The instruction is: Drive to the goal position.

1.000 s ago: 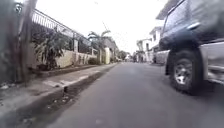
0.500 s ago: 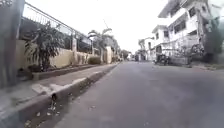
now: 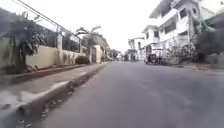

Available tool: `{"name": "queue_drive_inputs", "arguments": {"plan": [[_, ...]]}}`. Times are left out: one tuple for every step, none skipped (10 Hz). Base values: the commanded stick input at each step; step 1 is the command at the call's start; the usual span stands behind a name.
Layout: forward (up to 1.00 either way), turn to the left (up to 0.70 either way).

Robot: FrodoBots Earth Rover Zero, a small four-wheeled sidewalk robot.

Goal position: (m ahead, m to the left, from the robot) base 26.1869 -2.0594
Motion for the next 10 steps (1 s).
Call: {"name": "queue_drive_inputs", "arguments": {"plan": [[1.00,0.04],[1.00,0.04],[1.00,0.04],[1.00,0.04],[1.00,0.04],[1.00,0.04],[1.00,0.04],[1.00,0.01],[1.00,-0.30],[1.00,-0.36]]}}
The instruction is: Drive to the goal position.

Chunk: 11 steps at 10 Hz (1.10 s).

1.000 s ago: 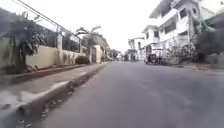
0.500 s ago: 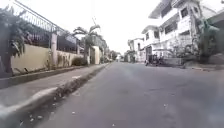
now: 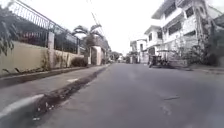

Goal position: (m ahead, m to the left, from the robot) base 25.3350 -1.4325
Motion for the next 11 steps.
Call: {"name": "queue_drive_inputs", "arguments": {"plan": [[1.00,-0.16],[1.00,0.04],[1.00,0.04],[1.00,0.04],[1.00,-0.36],[1.00,-0.36],[1.00,-0.36],[1.00,0.04],[1.00,0.04],[1.00,0.04],[1.00,0.04]]}}
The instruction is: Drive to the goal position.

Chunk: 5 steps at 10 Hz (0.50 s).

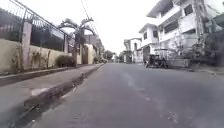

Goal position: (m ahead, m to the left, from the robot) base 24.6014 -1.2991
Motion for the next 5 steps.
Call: {"name": "queue_drive_inputs", "arguments": {"plan": [[1.00,0.04],[1.00,0.04],[1.00,0.04],[1.00,0.00],[1.00,-0.33]]}}
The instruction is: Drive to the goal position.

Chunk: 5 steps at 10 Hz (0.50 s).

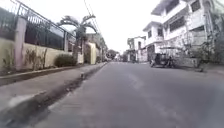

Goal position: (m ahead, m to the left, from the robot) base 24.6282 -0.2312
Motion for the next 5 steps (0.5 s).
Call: {"name": "queue_drive_inputs", "arguments": {"plan": [[1.00,-0.36],[1.00,-0.36],[1.00,-0.36],[1.00,-0.36],[1.00,-0.36]]}}
